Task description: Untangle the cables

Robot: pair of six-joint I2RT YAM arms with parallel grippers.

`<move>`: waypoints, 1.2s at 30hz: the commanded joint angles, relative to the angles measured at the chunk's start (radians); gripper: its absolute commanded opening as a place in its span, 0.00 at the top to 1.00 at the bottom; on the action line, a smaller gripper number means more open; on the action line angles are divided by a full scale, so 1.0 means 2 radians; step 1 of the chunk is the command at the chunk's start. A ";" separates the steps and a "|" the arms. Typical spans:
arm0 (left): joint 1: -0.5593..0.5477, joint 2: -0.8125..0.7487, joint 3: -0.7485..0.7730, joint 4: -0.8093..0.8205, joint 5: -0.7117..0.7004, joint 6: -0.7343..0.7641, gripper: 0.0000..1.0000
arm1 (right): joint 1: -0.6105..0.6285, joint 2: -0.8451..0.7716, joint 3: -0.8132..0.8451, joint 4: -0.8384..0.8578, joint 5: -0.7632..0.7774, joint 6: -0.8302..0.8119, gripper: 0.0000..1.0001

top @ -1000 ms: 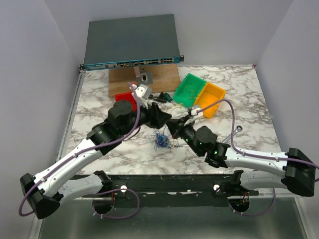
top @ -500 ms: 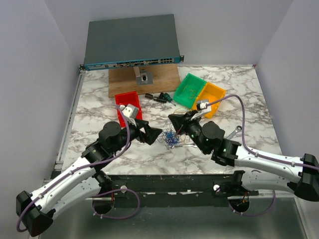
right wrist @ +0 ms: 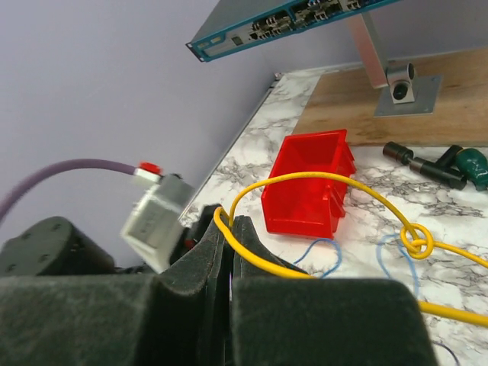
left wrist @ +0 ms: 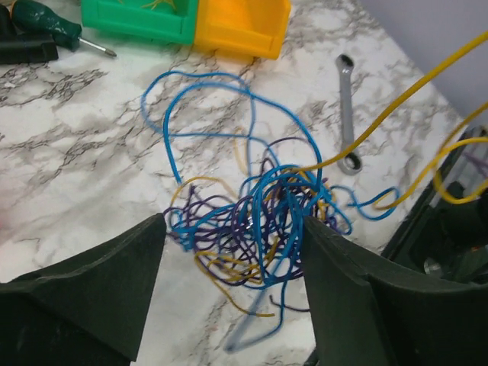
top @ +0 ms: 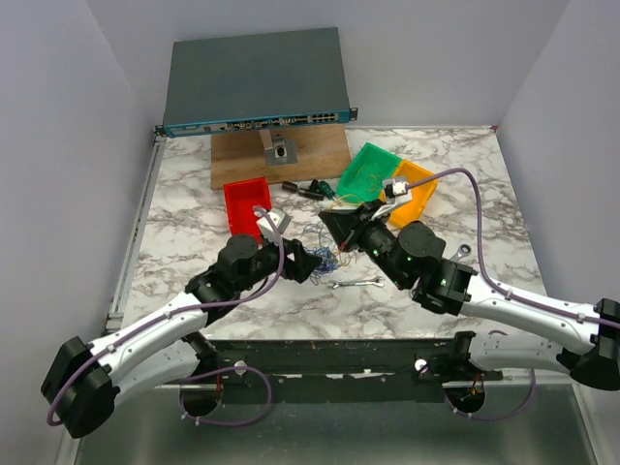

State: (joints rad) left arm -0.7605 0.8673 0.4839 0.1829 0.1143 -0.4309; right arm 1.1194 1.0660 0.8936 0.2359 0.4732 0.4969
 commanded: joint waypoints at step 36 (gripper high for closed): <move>0.063 0.069 -0.062 -0.013 -0.070 -0.100 1.00 | 0.002 -0.120 0.138 -0.207 0.343 -0.191 0.99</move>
State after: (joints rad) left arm -0.6369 1.0721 0.3614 0.2222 0.0483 -0.6292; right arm 1.1194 0.7853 1.1381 -0.1310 1.0653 0.1513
